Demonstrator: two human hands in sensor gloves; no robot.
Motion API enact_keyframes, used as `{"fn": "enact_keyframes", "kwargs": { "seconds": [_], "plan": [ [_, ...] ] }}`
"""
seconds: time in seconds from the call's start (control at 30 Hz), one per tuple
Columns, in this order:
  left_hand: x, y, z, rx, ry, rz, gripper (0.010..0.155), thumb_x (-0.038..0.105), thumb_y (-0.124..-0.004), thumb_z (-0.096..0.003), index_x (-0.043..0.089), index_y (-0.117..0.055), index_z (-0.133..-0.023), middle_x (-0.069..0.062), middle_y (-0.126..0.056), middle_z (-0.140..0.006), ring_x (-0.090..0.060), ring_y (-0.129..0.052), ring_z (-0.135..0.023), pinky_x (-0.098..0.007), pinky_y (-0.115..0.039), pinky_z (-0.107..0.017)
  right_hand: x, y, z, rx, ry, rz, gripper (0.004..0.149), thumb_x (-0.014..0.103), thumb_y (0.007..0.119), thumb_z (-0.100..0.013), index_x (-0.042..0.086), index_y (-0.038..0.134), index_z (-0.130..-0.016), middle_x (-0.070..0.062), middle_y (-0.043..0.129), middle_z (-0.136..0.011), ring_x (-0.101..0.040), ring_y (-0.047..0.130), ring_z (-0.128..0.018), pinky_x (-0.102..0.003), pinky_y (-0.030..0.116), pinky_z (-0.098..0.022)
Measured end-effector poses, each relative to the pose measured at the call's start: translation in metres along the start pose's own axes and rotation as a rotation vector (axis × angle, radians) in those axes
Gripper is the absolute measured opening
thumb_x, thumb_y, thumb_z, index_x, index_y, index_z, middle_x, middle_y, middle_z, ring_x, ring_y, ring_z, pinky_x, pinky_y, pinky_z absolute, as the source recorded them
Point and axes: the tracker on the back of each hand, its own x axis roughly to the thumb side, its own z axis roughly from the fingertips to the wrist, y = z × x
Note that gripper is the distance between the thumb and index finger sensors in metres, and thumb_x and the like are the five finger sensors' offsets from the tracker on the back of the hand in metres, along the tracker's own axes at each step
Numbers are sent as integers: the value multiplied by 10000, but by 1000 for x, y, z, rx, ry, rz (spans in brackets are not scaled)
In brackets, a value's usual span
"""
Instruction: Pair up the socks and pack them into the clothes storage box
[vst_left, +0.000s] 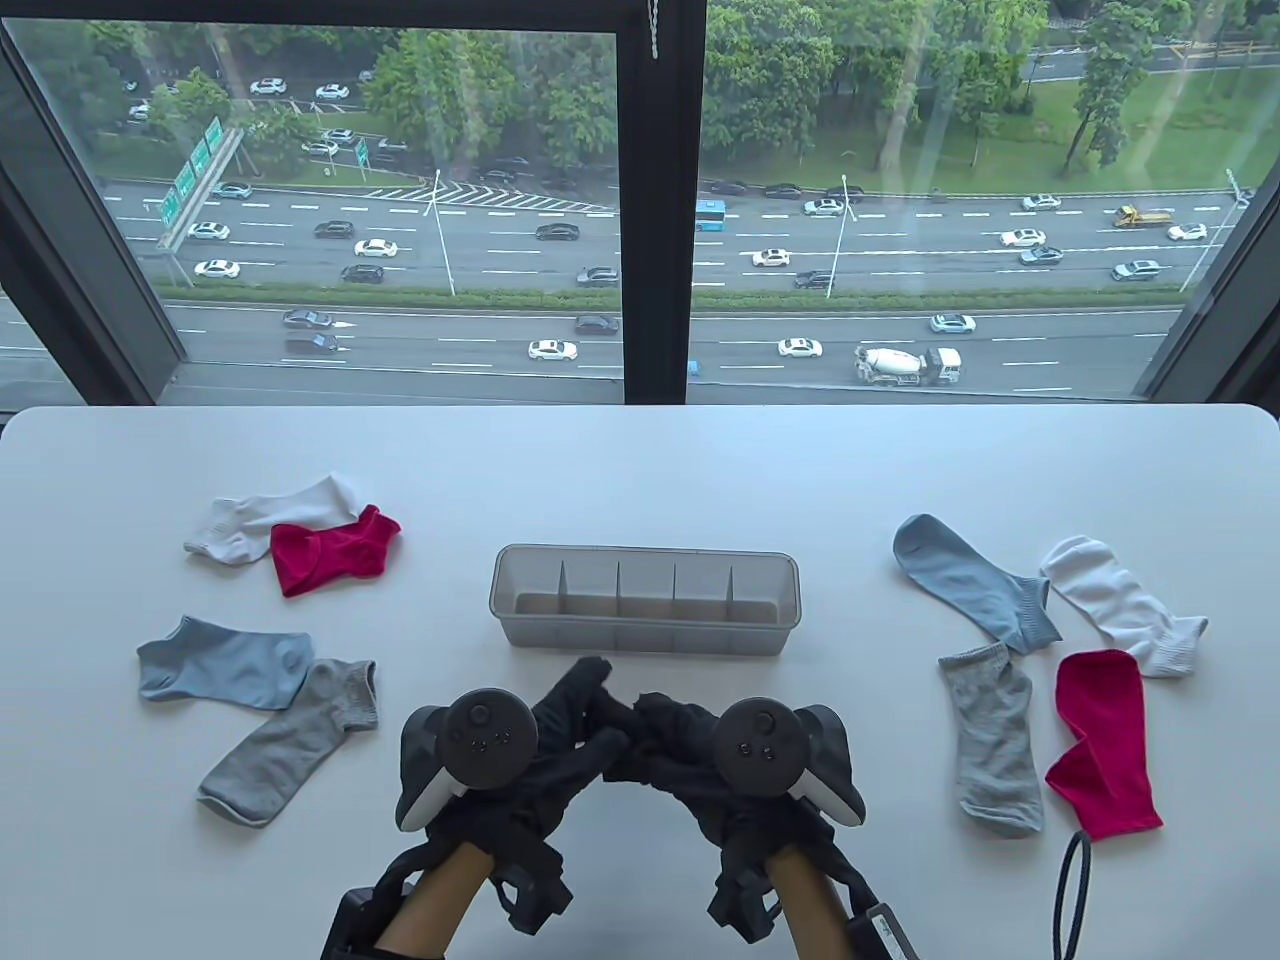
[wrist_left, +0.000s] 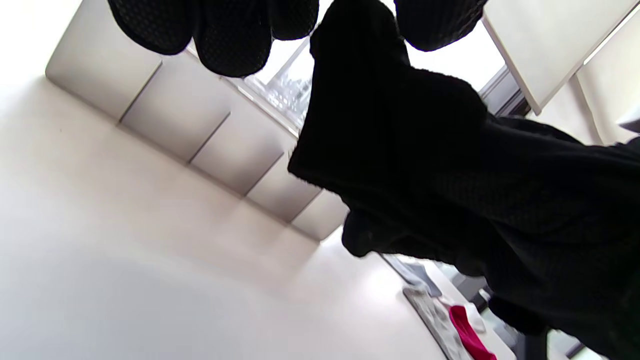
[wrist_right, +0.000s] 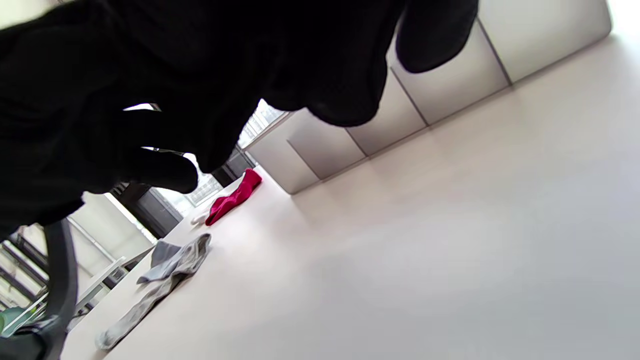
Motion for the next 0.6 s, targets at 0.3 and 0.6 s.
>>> {"fn": "enact_keyframes", "kwargs": {
  "seconds": [0.3,0.6],
  "plan": [
    [16,-16,0,-95,-66,-167,743,598,-725,-461,96,-617,-999,-190,-830,-936,-384,-941,-760,-543,-815,-543,4,-1,3,-121,37,-23,658,482,747,-533,63,617,-1023,-93,881,-803,-174,940,-641,-517,703,-697],
    [3,-12,-4,-36,-53,-86,369,381,-846,-484,219,-793,-811,-82,-948,-789,-286,-1022,-661,-499,-859,-510,2,3,1,-33,25,-108,608,401,725,-568,55,581,-1047,-131,847,-874,-235,917,-733,-564,654,-718]
  ]
}}
